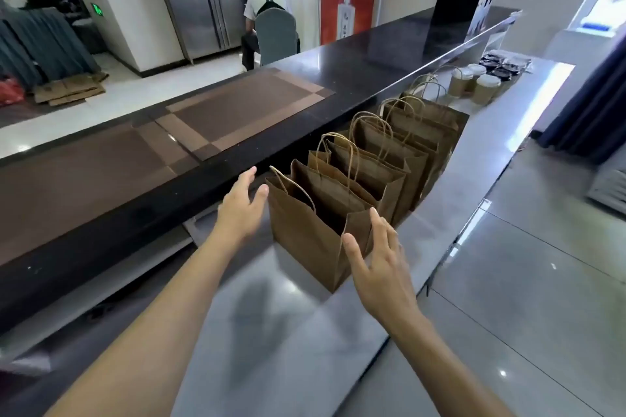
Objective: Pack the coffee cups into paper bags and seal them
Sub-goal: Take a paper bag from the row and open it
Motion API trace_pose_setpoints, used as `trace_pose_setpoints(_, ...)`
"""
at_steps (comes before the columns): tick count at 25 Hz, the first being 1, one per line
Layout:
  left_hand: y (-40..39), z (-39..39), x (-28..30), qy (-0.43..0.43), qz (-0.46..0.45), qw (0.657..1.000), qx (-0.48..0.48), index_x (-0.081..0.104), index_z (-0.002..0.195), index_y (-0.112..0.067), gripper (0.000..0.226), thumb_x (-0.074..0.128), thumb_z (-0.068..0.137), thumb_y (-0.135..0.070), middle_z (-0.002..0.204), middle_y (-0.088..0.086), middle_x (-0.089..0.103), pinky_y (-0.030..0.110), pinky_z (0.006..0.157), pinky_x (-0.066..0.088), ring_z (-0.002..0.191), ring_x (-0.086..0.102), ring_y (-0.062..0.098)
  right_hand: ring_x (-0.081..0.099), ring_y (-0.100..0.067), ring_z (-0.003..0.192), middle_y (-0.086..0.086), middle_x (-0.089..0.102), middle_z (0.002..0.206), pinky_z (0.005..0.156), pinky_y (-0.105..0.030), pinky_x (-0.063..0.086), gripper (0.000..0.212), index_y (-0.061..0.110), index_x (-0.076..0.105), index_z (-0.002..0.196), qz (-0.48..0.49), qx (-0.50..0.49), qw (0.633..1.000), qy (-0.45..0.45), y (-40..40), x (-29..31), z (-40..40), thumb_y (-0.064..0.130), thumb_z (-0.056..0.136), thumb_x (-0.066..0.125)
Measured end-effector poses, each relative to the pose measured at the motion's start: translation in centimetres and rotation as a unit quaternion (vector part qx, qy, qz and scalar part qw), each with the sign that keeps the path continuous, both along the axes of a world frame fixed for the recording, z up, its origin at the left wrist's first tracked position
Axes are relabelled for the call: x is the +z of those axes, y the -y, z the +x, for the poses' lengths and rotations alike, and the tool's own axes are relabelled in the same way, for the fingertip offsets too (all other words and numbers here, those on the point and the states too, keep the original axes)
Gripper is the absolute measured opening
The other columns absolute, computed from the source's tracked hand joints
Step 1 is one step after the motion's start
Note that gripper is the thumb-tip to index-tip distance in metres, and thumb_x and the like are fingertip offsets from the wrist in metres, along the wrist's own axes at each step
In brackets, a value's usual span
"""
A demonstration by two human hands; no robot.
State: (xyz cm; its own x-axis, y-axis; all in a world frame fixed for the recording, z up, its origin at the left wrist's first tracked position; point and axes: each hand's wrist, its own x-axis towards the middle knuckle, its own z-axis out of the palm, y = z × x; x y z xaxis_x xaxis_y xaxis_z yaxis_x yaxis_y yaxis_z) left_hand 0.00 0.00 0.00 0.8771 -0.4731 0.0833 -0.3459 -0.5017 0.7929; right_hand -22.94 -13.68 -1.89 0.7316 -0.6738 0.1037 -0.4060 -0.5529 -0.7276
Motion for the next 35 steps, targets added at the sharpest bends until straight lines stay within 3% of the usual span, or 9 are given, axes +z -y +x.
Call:
trace_pose_setpoints(4, 2.0, 2.7, -1.0, -0.098, -0.039, 0.993, 0.043, 0.039, 0.154, -0.025, 0.049, 0.047, 0.107, -0.036, 0.157, 0.005, 0.044, 0.042, 0.117, 0.035, 0.143, 0.043, 0.023, 0.020, -0.014, 0.154, 0.006, 0.018, 0.168, 0.124, -0.041, 0.025, 0.078, 0.035, 0.005, 0.163, 0.081, -0.015, 0.996, -0.022, 0.2, -1.8, 0.7, 0.071, 0.099, 0.031)
trace_pose_setpoints(12, 4.0, 4.1, -2.3, -0.143, -0.036, 0.989, -0.012, 0.059, 0.137, -0.020, 0.034, 0.053, 0.103, -0.018, 0.128, 0.006, 0.062, 0.029, 0.100, 0.038, 0.124, 0.053, 0.018, 0.017, -0.007, 0.153, 0.011, 0.010, 0.170, 0.117, -0.026, 0.017, 0.075, 0.040, -0.002, 0.162, 0.280, -0.008, 0.960, 0.013, 0.7, -3.2, 1.8, 0.068, 0.098, 0.026)
trace_pose_setpoints(16, 3.1, 3.3, -2.4, -0.156, -0.063, 0.985, -0.020, 0.057, 0.138, -0.014, 0.040, 0.049, 0.099, -0.015, 0.122, 0.012, 0.063, 0.026, 0.085, 0.050, 0.101, 0.062, 0.017, 0.015, 0.007, 0.136, 0.015, 0.012, 0.168, 0.112, -0.022, 0.016, 0.075, 0.045, -0.002, 0.160, 0.320, -0.001, 0.947, 0.039, 0.5, -3.5, 2.0, 0.070, 0.095, 0.025)
trace_pose_setpoints(21, 0.8, 1.4, -1.4, -0.206, -0.067, 0.974, -0.071, 0.047, 0.148, -0.031, 0.079, 0.051, 0.070, -0.018, 0.122, -0.001, 0.064, 0.035, 0.089, 0.057, 0.105, 0.066, 0.019, 0.014, 0.006, 0.138, 0.023, 0.013, 0.162, 0.113, -0.025, 0.015, 0.073, 0.051, 0.000, 0.158, 0.351, 0.000, 0.934, 0.066, 0.2, -4.6, 2.3, 0.076, 0.094, 0.024)
trace_pose_setpoints(24, -0.3, 0.3, -1.2, -0.232, -0.075, 0.966, -0.083, 0.045, 0.148, -0.038, 0.083, 0.053, 0.069, -0.014, 0.108, 0.003, 0.068, 0.033, 0.079, 0.057, 0.087, 0.068, 0.015, 0.012, 0.006, 0.144, 0.034, 0.011, 0.154, 0.115, -0.025, 0.014, 0.078, 0.055, 0.003, 0.156, 0.369, 0.006, 0.925, 0.089, 0.1, -4.9, 2.4, 0.085, 0.086, 0.023)
trace_pose_setpoints(27, -1.4, -0.5, -1.3, -0.239, -0.072, 0.964, -0.089, 0.046, 0.145, -0.049, 0.080, 0.054, 0.074, -0.013, 0.099, 0.017, 0.067, 0.041, 0.084, 0.055, 0.082, 0.061, 0.030, 0.013, 0.008, 0.143, 0.036, 0.011, 0.154, 0.115, -0.024, 0.015, 0.083, 0.054, 0.005, 0.157, 0.369, 0.011, 0.924, 0.096, 0.1, -5.1, 2.3, 0.086, 0.083, 0.025)
trace_pose_setpoints(29, -2.0, -1.3, -1.0, -0.246, -0.081, 0.962, -0.082, 0.047, 0.141, -0.054, 0.078, 0.055, 0.074, -0.014, 0.089, 0.008, 0.065, 0.035, 0.083, 0.053, 0.078, 0.059, 0.024, 0.013, 0.010, 0.142, 0.035, 0.011, 0.153, 0.115, -0.023, 0.015, 0.083, 0.052, 0.005, 0.157, 0.367, 0.019, 0.925, 0.095, 0.1, -4.9, 2.2, 0.083, 0.084, 0.024)
trace_pose_setpoints(31, -2.3, -2.1, -0.7, -0.253, -0.087, 0.960, -0.078, 0.043, 0.145, -0.051, 0.081, 0.056, 0.074, -0.015, 0.096, 0.008, 0.067, 0.028, 0.081, 0.056, 0.079, 0.063, 0.015, 0.013, 0.012, 0.142, 0.035, 0.011, 0.154, 0.116, -0.021, 0.014, 0.082, 0.050, 0.005, 0.158, 0.366, 0.029, 0.925, 0.099, 0.0, -4.6, 2.2, 0.082, 0.085, 0.024)
trace_pose_setpoints(35, -3.5, -4.3, -0.3, -0.259, -0.090, 0.958, -0.082, 0.031, 0.155, -0.047, 0.090, 0.057, 0.073, -0.018, 0.120, 0.010, 0.062, 0.031, 0.086, 0.056, 0.081, 0.062, 0.007, 0.015, 0.015, 0.144, 0.034, 0.013, 0.159, 0.116, -0.018, 0.015, 0.080, 0.048, 0.007, 0.159, 0.354, 0.033, 0.927, 0.119, -0.8, -3.9, 1.6, 0.081, 0.088, 0.024)
